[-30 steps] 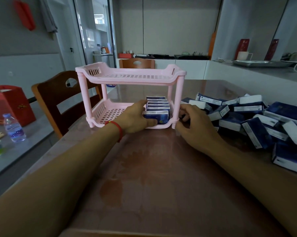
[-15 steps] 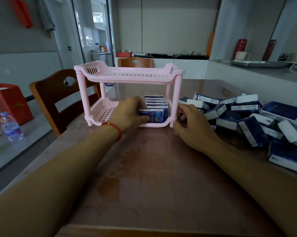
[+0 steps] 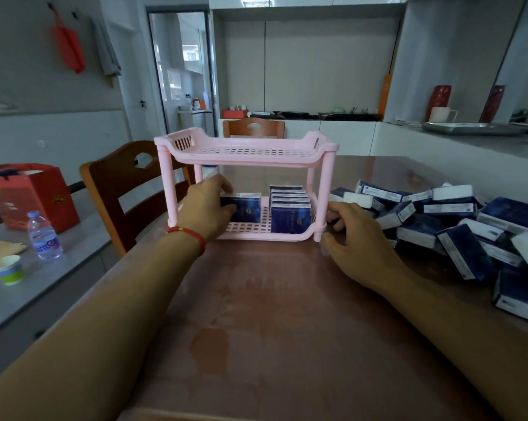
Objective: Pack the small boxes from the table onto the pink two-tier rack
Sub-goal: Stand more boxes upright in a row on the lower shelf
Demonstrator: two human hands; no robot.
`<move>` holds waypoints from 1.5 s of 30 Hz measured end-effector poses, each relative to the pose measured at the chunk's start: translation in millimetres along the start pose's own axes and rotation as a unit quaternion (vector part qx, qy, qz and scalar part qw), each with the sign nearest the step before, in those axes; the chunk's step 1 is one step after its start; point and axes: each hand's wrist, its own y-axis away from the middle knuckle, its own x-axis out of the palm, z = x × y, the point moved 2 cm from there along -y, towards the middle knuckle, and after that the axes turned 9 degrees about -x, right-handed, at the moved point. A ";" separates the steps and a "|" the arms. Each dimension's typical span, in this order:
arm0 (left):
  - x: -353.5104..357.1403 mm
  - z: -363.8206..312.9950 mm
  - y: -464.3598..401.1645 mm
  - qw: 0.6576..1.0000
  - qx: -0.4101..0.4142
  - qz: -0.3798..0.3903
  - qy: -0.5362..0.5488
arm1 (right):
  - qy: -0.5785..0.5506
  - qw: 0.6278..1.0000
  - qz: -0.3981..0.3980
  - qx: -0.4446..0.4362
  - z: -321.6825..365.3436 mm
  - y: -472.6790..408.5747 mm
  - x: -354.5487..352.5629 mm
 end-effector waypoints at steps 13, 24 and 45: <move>-11.1 -35.1 17.1 0.994 0.095 -0.002 -0.056 | 0.278 0.957 -0.068 0.035 -1.8 23.6 -72.7; 18.2 -10.4 -41.3 0.998 0.000 0.007 -0.062 | 0.309 0.949 -0.045 0.033 27.9 -3.4 -34.0; 59.3 -5.2 -82.0 1.000 -0.013 0.018 0.001 | 0.171 0.985 -0.032 0.020 9.8 -4.2 -7.0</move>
